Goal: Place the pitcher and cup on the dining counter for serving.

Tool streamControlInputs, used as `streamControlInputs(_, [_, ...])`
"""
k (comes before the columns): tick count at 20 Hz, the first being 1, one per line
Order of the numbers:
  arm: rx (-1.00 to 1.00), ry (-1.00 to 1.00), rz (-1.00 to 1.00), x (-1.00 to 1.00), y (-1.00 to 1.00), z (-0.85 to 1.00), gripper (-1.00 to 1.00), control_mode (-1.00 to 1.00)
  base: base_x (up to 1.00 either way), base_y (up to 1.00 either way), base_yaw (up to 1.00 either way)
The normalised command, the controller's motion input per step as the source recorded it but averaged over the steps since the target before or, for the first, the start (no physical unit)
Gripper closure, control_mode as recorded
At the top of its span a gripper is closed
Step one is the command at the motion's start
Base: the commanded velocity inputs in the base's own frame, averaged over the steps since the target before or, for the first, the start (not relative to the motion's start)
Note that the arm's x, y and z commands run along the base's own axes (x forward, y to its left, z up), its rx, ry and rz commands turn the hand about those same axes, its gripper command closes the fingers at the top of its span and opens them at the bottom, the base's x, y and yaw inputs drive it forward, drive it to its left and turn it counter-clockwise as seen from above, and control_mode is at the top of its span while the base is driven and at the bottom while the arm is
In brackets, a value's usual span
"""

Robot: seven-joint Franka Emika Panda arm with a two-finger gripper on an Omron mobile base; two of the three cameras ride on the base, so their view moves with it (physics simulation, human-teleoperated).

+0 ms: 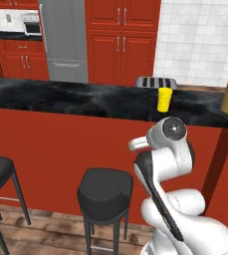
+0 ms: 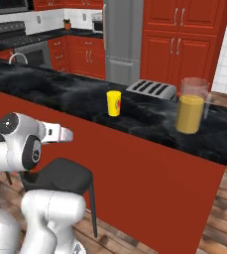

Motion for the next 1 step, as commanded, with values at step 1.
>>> streamControlInputs(1, [0.02,-0.28,-0.38,-0.58,-0.54,0.0,-1.0,-1.0,0.0,0.0,0.0])
